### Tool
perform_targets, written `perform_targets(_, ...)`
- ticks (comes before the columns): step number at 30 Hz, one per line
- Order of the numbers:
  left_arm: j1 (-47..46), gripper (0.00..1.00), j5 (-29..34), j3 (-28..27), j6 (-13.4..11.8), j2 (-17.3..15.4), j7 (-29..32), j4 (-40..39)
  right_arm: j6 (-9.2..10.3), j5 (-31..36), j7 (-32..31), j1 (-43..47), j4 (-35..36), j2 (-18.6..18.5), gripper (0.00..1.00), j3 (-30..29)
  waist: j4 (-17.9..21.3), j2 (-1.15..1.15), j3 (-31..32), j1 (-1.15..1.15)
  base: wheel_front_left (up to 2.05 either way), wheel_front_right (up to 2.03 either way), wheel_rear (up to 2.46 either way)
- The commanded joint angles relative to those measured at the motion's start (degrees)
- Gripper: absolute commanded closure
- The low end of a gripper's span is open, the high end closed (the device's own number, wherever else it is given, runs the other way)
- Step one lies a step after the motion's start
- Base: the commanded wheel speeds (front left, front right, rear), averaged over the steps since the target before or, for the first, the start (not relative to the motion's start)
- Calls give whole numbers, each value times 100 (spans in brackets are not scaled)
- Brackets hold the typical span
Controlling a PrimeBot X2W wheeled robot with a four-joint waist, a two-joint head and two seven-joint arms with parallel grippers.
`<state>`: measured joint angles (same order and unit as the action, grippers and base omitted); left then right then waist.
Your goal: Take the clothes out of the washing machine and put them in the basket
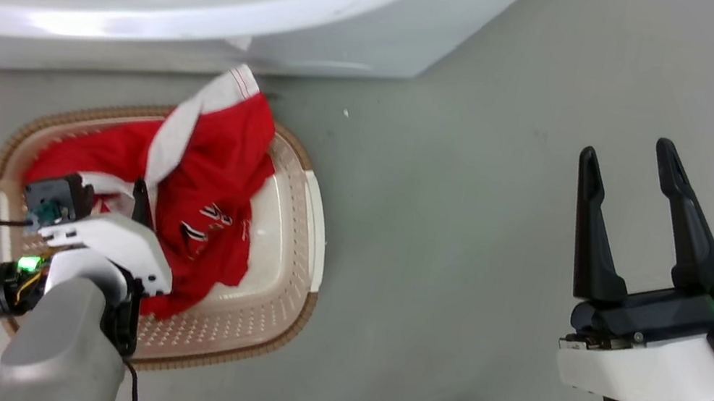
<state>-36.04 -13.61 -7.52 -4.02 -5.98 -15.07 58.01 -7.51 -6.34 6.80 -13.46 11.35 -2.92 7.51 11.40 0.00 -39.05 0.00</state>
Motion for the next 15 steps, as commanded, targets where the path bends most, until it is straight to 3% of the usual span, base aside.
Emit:
perform_targets(1,255,0,84,-4,27,63,-14,-161,4,62,-9,131,-47,9,0,-52,-226,0,588,0,0,0,0)
perform_targets(15,1381,0,507,98,290,264,-14,-1499,4,227,-303,781,-242,7,0,-397,-758,0,2153,0,0,0,0)
